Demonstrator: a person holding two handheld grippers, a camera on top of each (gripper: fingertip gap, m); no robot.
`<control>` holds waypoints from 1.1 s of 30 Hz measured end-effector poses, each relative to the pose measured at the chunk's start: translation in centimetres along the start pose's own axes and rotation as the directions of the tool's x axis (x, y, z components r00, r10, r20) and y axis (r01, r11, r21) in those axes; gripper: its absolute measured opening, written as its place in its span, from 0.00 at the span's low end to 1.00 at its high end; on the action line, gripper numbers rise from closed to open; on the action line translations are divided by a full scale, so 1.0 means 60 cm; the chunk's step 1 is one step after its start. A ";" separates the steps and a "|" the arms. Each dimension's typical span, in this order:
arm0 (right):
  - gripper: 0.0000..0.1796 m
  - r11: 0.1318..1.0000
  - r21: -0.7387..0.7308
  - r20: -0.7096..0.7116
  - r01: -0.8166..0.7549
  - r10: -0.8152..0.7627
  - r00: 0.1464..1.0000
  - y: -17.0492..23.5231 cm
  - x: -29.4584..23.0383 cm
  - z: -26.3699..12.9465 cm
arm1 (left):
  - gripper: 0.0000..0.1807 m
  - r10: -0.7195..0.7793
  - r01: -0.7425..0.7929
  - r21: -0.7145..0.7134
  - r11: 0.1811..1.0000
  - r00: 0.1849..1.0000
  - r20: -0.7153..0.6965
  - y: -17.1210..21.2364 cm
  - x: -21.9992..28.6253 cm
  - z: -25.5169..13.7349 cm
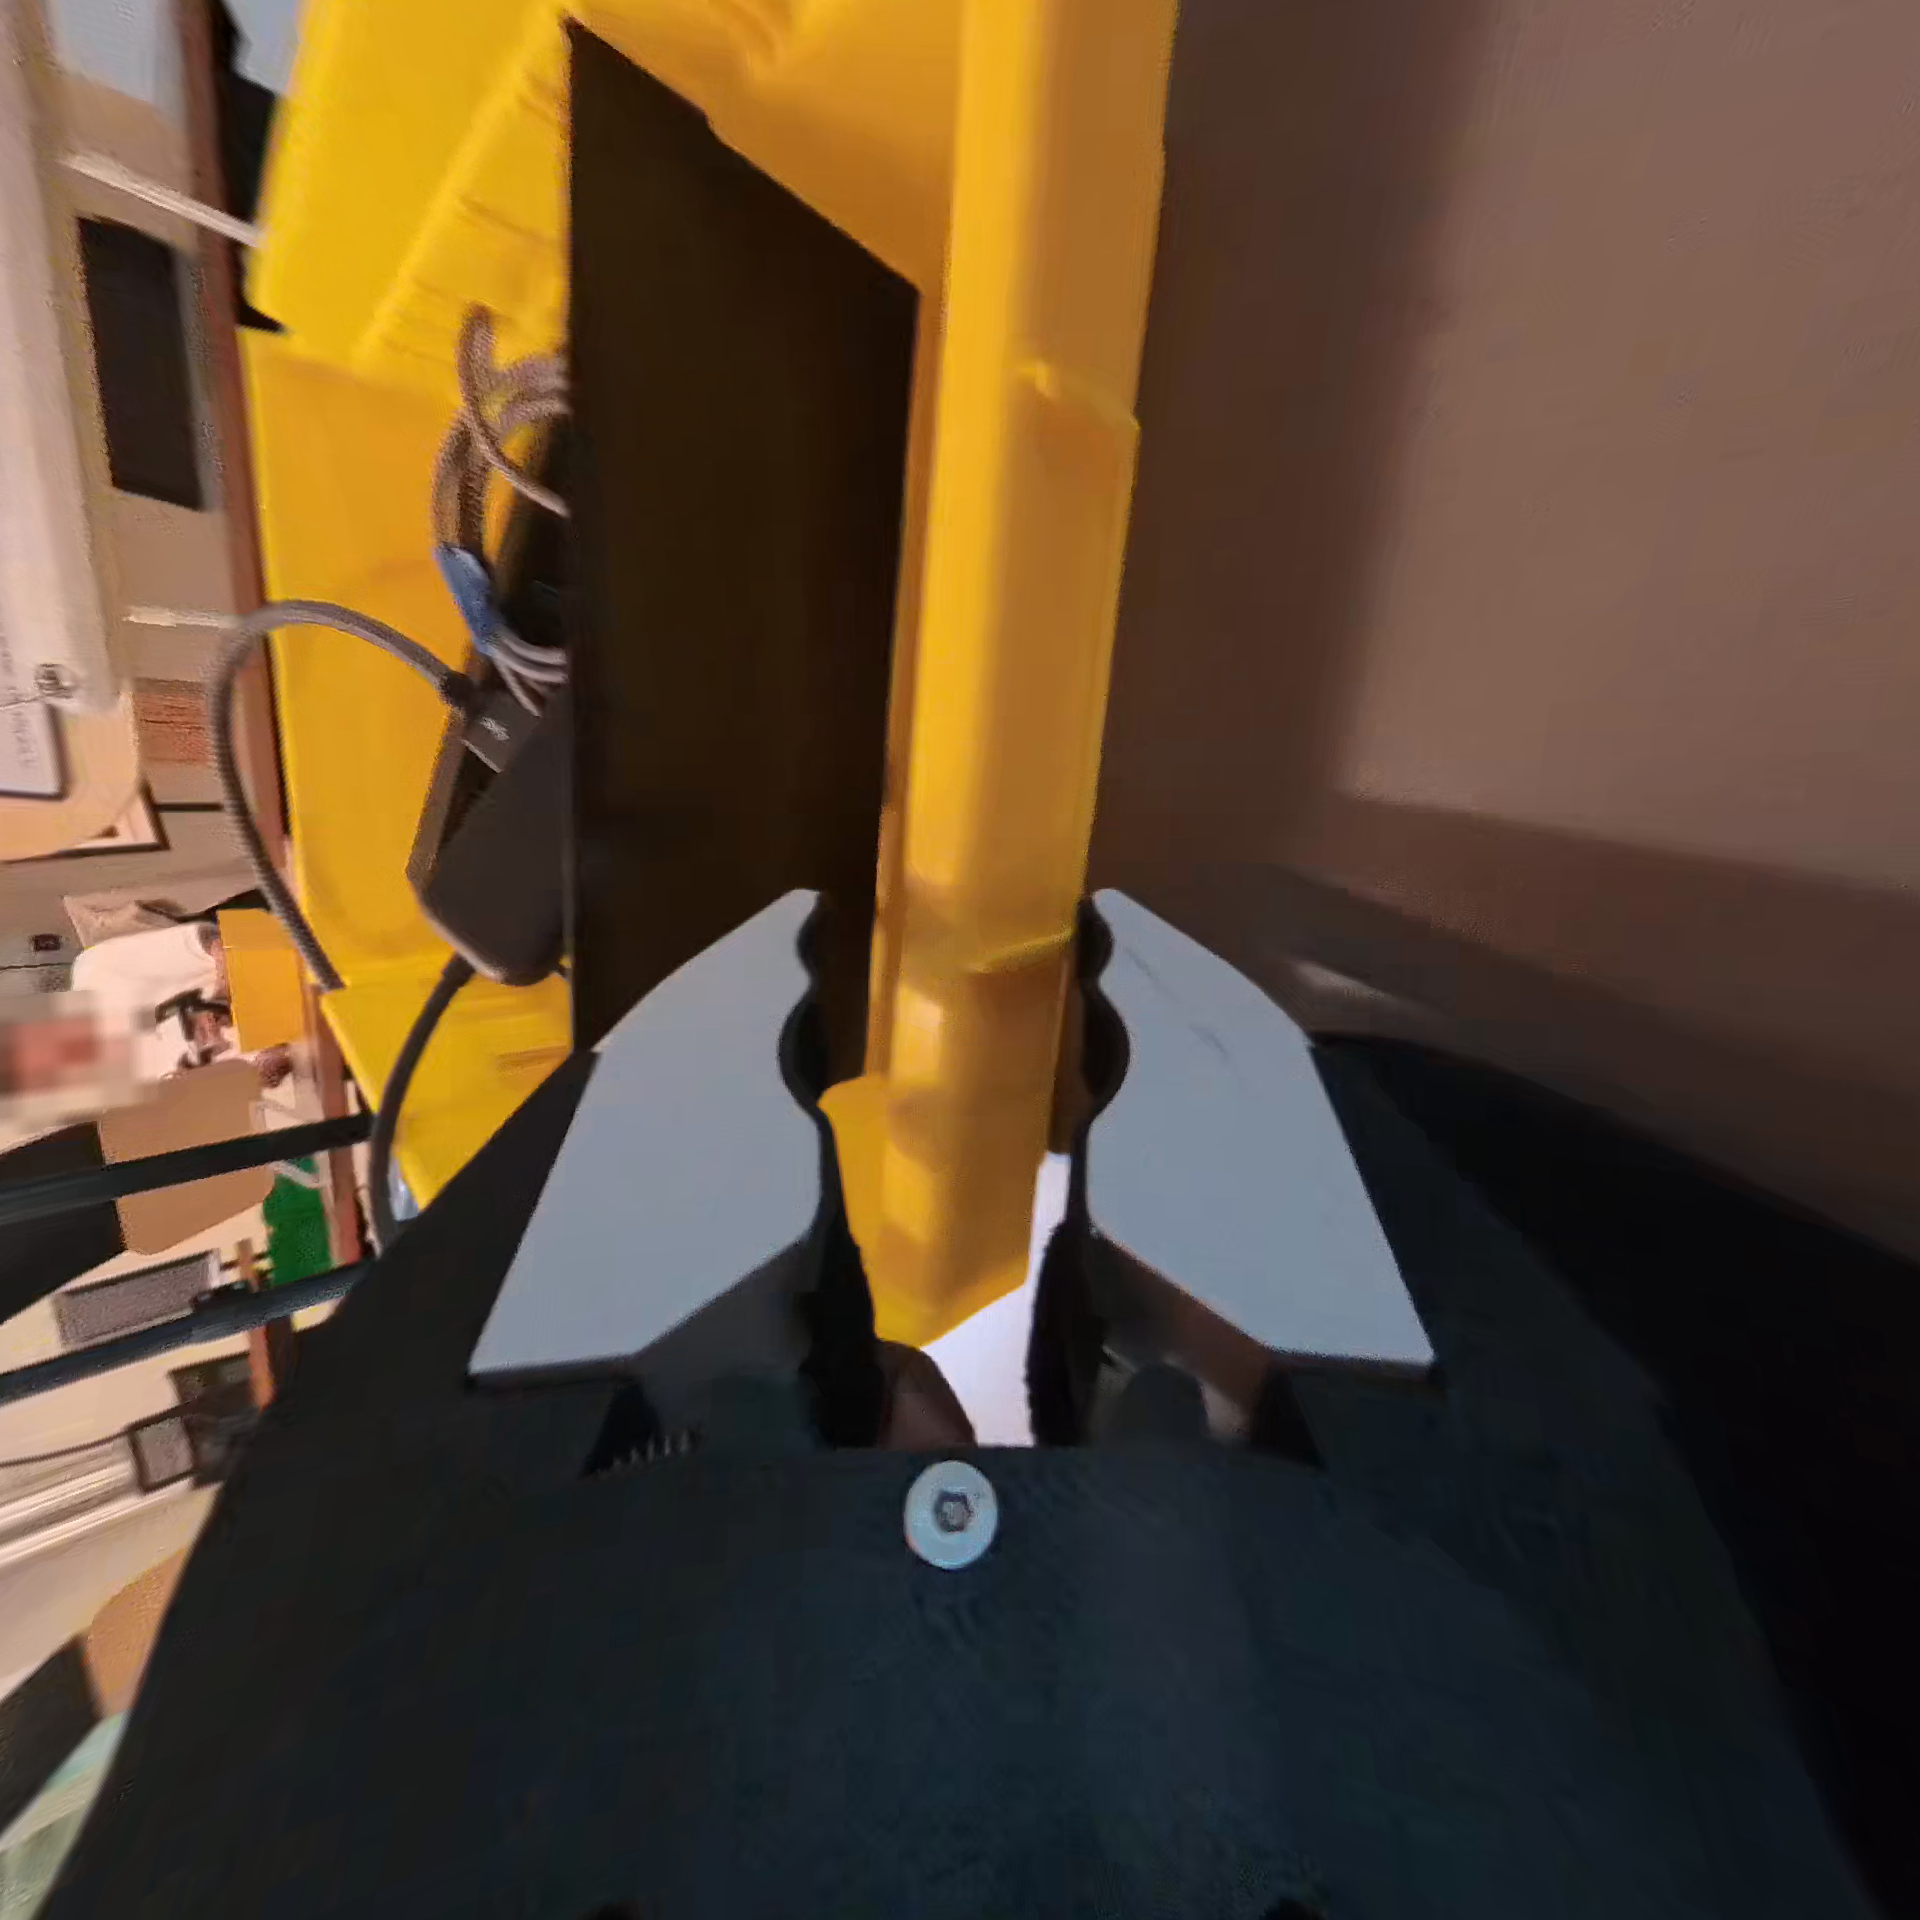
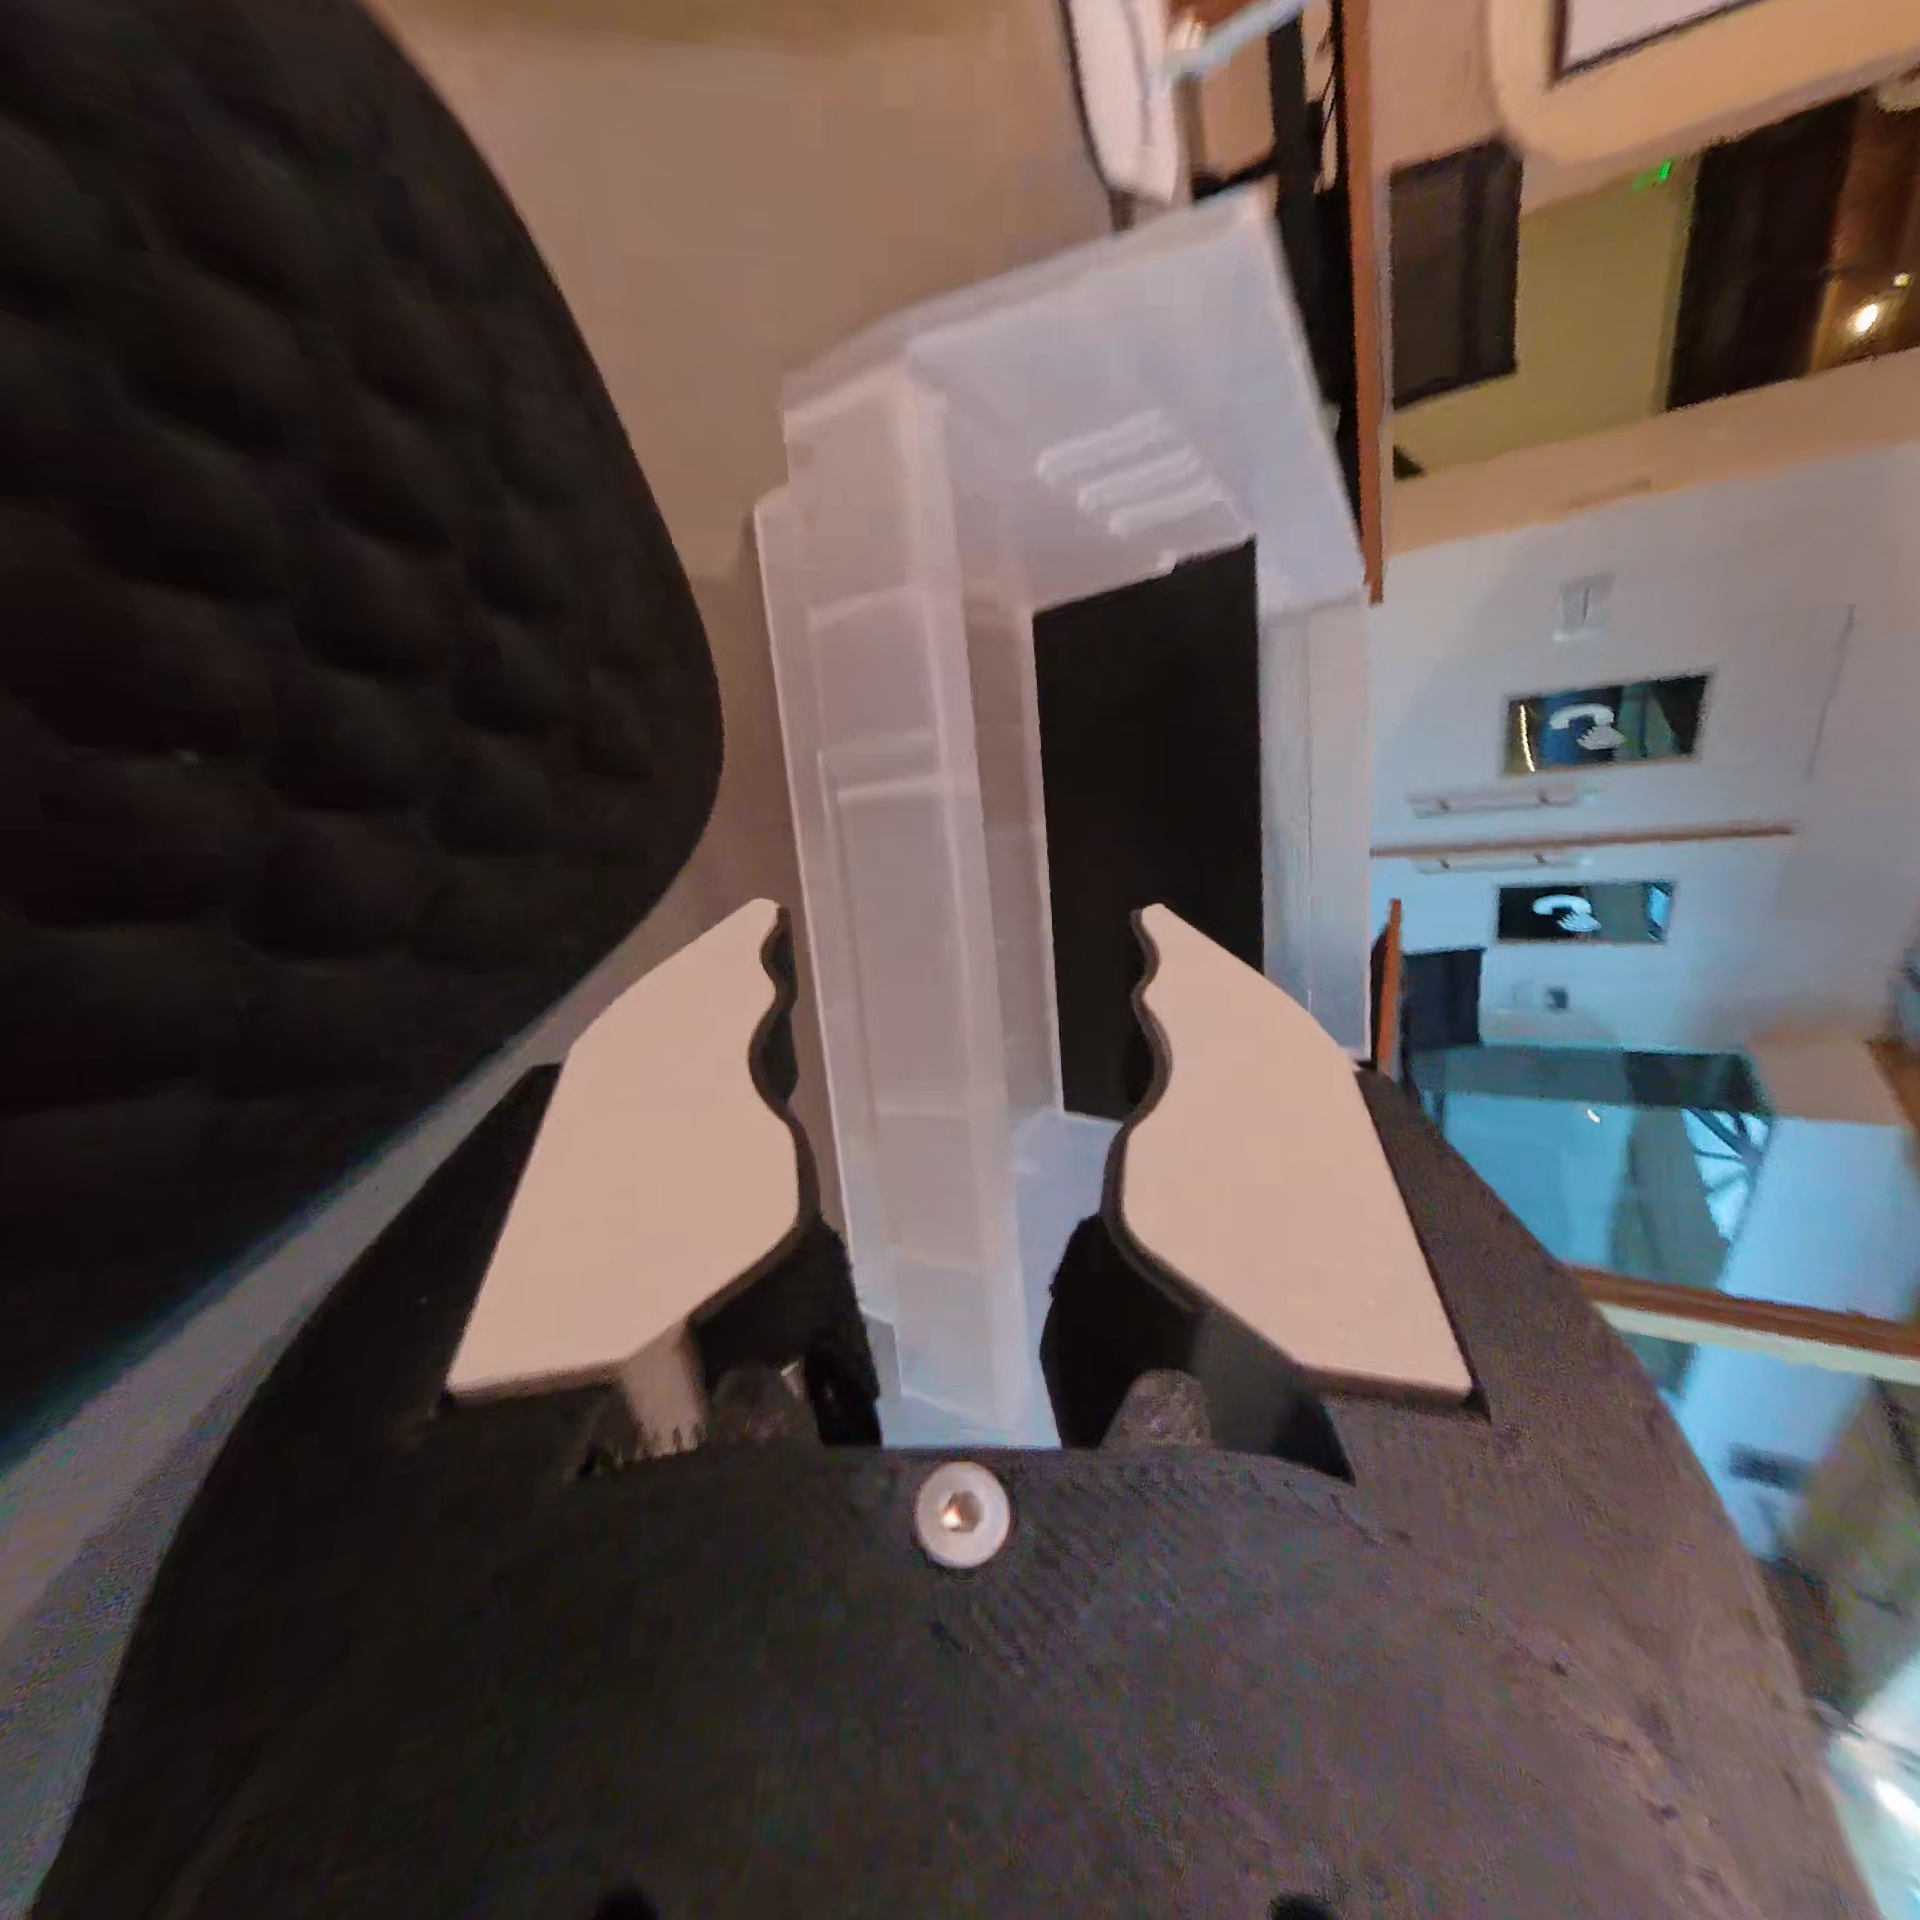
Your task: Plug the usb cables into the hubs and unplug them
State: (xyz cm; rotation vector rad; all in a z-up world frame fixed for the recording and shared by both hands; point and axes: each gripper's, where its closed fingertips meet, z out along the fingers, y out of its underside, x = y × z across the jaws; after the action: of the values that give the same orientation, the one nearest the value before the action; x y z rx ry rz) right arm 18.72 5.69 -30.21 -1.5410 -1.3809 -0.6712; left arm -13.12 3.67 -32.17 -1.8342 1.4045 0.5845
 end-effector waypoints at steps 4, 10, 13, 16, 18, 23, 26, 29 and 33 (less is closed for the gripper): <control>0.28 0.990 -0.133 0.019 0.048 -0.046 0.999 0.040 -0.020 0.024 | 0.19 -0.023 0.023 -0.046 0.999 1.000 0.012 0.031 -0.007 0.007; 0.19 0.988 -0.142 -0.043 0.053 -0.060 0.997 0.049 -0.009 0.025 | 0.21 -0.063 0.069 -0.108 0.992 0.996 0.058 0.111 -0.031 -0.006; 0.19 0.990 -0.131 -0.044 0.052 -0.058 0.997 0.051 -0.009 0.024 | 0.21 -0.091 0.102 -0.142 0.985 0.992 0.083 0.158 -0.038 -0.023; 0.19 0.990 -0.130 -0.046 0.047 -0.054 0.998 0.057 -0.008 0.022 | 0.22 -0.123 0.142 -0.181 0.973 0.986 0.114 0.209 -0.040 -0.046; 0.19 0.990 -0.132 -0.049 0.041 -0.048 0.998 0.063 -0.007 0.021 | 0.22 -0.146 0.173 -0.208 0.963 0.980 0.138 0.243 -0.040 -0.064; 0.19 0.988 -0.146 -0.054 0.039 -0.047 0.997 0.085 -0.003 0.013 | 0.22 -0.162 0.207 -0.296 0.932 0.972 0.169 0.325 -0.034 -0.110; 0.19 0.982 -0.186 -0.064 0.034 -0.046 0.997 0.112 0.000 0.002 | 0.21 -0.155 0.205 -0.333 0.920 0.973 0.170 0.368 -0.032 -0.133; 0.20 0.978 -0.210 -0.073 0.018 -0.034 0.997 0.139 0.004 -0.008 | 0.21 -0.143 0.195 -0.362 0.911 0.976 0.166 0.401 -0.023 -0.159; 0.20 0.973 -0.232 -0.079 0.001 -0.019 0.997 0.169 0.006 -0.023 | 0.20 -0.130 0.181 -0.421 0.889 0.980 0.149 0.421 -0.003 -0.191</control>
State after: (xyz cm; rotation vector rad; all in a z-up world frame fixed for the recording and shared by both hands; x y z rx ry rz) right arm 28.75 5.28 -32.12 -1.6694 -1.2853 -0.9182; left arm -38.10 -8.35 -31.99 -2.1946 1.0930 0.9650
